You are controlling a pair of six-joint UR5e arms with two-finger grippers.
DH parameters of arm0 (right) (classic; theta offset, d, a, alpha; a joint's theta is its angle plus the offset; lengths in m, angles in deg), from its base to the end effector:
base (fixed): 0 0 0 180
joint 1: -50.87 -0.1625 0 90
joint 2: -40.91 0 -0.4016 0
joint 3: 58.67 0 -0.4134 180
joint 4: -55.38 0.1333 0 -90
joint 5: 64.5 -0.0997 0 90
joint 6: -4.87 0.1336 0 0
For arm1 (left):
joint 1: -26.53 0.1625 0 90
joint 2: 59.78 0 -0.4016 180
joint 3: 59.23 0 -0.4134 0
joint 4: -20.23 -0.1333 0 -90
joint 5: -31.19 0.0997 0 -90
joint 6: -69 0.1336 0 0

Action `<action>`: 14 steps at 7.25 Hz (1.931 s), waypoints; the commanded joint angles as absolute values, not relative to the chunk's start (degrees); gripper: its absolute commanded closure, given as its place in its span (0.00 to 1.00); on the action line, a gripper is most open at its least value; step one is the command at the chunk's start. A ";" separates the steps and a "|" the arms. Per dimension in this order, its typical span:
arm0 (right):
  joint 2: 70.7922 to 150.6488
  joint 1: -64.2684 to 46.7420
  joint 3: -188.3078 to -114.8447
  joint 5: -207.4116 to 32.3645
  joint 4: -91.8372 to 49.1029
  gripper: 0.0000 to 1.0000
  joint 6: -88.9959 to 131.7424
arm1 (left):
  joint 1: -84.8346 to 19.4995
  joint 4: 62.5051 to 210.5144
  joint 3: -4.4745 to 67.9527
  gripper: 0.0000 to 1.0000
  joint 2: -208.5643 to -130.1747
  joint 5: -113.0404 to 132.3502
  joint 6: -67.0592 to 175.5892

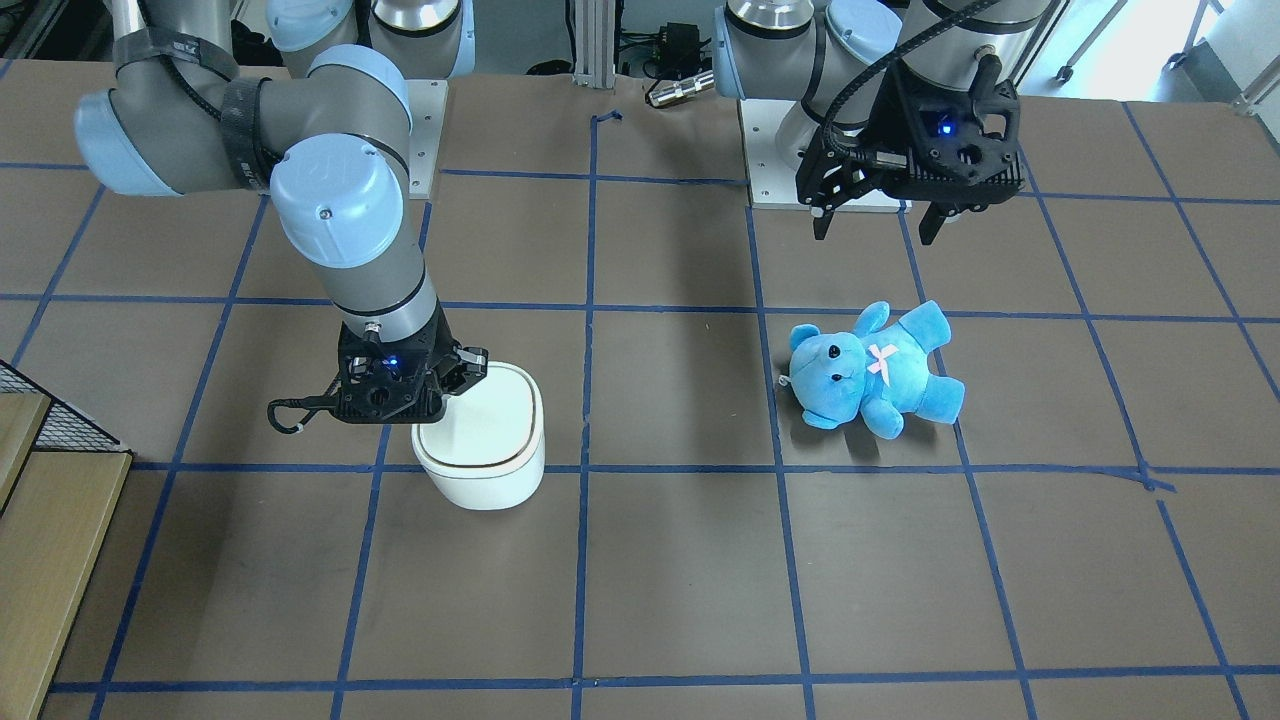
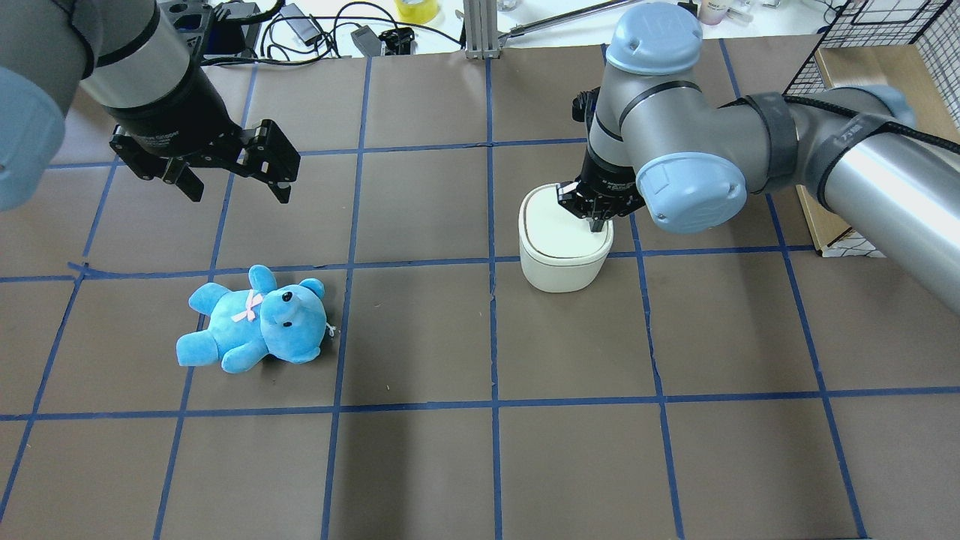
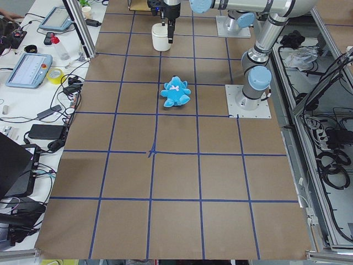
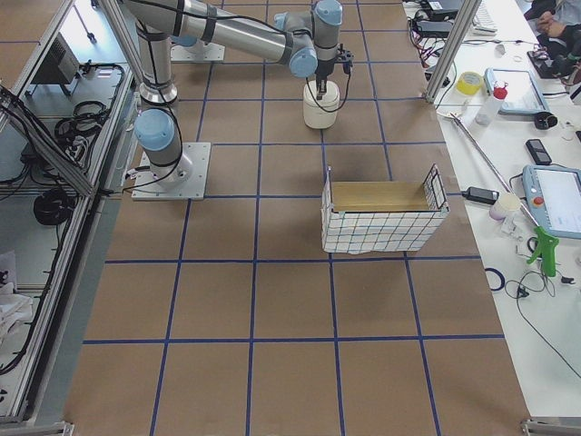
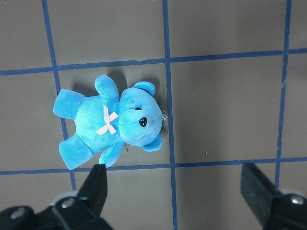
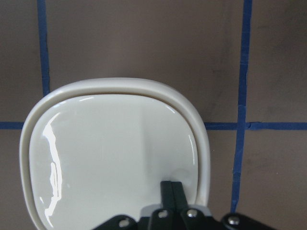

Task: Open trash can with right arm

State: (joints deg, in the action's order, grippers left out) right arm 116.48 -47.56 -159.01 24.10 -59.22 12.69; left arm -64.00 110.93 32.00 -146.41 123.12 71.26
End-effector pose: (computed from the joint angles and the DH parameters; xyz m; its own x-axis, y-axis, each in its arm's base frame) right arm 0.2193 -0.5485 0.2444 -0.9997 -0.0105 -0.0238 -0.0107 0.9999 0.0063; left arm -0.1334 -0.4913 0.4479 -0.9983 0.0478 -0.0346 0.0487 0.9985 -0.0238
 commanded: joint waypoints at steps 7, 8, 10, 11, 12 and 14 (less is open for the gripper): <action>123.79 -41.10 -134.62 24.01 -30.61 0.00 9.55 | -64.00 110.93 32.00 0.00 -146.44 123.12 71.28; 123.97 -38.98 -134.43 24.00 -30.23 0.00 5.01 | -64.00 110.93 32.00 0.00 -146.44 123.12 71.19; 124.23 -39.48 -134.34 23.74 -29.87 0.00 4.34 | -64.00 110.93 32.00 0.00 -146.44 123.12 71.19; 124.32 -39.48 -134.34 24.00 -29.96 0.00 4.26 | -64.00 110.93 32.00 0.00 -146.44 123.12 71.19; 124.32 -39.48 -134.34 24.00 -30.05 0.00 4.43 | -64.00 110.93 32.00 0.00 -146.44 123.12 71.28; 124.32 -39.57 -134.34 23.92 -29.96 0.00 4.17 | -64.00 110.93 32.00 0.00 -146.44 123.12 71.28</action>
